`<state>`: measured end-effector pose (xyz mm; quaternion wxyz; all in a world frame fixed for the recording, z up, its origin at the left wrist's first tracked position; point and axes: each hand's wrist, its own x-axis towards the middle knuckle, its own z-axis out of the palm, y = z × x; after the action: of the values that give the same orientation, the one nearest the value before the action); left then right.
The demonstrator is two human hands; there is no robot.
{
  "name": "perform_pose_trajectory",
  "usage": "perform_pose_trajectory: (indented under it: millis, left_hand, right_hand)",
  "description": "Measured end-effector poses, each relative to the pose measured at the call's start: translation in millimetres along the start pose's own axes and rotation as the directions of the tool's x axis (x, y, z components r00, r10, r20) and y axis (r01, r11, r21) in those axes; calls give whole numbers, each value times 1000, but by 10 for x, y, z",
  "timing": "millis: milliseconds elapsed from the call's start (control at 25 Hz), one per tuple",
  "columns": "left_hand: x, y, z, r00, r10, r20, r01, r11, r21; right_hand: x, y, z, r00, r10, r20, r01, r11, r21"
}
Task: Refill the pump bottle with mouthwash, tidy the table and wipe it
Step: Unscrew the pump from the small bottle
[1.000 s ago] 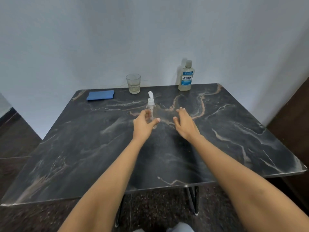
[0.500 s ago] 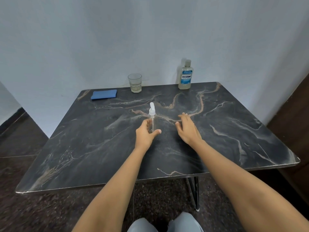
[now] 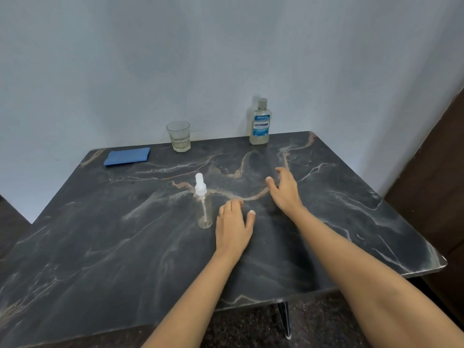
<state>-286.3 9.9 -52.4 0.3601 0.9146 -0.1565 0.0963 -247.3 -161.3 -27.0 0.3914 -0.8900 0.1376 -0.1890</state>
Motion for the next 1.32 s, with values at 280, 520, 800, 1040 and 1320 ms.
perform_pose_trajectory:
  millis: [280, 520, 800, 1040, 1320]
  left_hand:
    - [900, -85, 487, 999, 10, 30, -15, 988, 153]
    - [965, -116, 613, 998, 44, -37, -35, 978, 207]
    - [973, -113, 628, 998, 56, -40, -45, 970, 238]
    - [978, -71, 582, 1000, 9, 2, -9, 980, 197]
    - [637, 77, 318, 996, -25, 82, 20, 998, 60]
  right_hand:
    - [1144, 253, 388, 983, 144, -112, -132, 985, 112]
    - [2096, 99, 753, 959, 201, -199, -133, 942, 308]
    - [2561, -34, 894, 936, 199, -290, -144, 969, 198]
    - [2004, -76, 490, 932, 191, -307, -128, 968, 215]
    - [542, -265, -125, 930, 170, -326, -99, 970, 224]
